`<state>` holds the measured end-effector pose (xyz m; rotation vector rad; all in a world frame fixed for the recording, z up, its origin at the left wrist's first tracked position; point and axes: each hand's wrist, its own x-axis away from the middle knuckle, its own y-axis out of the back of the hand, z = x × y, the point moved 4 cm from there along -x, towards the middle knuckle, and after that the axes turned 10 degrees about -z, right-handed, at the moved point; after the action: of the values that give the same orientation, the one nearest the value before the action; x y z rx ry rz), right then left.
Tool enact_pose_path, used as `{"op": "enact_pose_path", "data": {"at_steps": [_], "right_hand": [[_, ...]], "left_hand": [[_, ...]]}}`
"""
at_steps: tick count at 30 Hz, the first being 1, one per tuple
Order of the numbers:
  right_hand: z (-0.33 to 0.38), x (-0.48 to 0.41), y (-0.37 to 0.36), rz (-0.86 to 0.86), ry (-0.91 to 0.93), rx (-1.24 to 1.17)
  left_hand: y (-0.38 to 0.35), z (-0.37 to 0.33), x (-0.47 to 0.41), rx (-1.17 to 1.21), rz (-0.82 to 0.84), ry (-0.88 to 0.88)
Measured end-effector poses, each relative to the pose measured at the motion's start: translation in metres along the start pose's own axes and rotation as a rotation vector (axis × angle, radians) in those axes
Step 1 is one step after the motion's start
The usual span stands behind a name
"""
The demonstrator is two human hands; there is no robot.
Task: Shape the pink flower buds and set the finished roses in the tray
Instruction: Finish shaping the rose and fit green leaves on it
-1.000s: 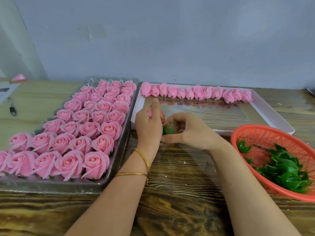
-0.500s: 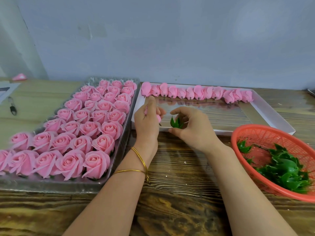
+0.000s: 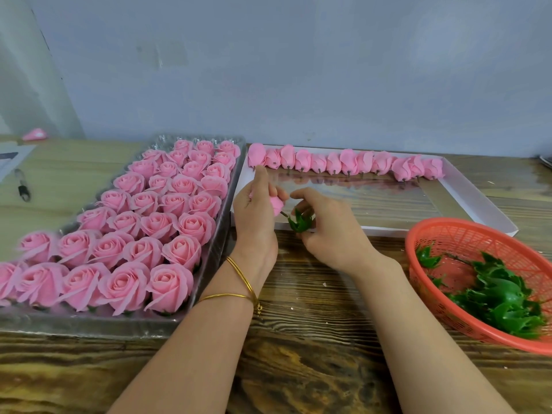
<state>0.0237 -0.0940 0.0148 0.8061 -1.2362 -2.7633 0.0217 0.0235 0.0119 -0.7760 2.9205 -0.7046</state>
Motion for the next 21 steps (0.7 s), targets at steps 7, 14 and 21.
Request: {"op": "enact_pose_path", "data": {"at_steps": [7, 14, 21], "right_hand": [[0.0019, 0.0014, -0.0023, -0.024, 0.008, -0.060], [0.0019, 0.0013, -0.0015, -0.048, -0.014, -0.131], [0.0045, 0.0006, -0.0010, -0.068, -0.051, -0.211]], "left_hand": [[-0.0063, 0.0048, 0.0039, -0.056, 0.077, -0.013], [-0.0067, 0.0038, 0.0039, -0.075, 0.066, -0.030], [-0.0009, 0.0017, -0.0014, -0.069, 0.044, -0.026]]}}
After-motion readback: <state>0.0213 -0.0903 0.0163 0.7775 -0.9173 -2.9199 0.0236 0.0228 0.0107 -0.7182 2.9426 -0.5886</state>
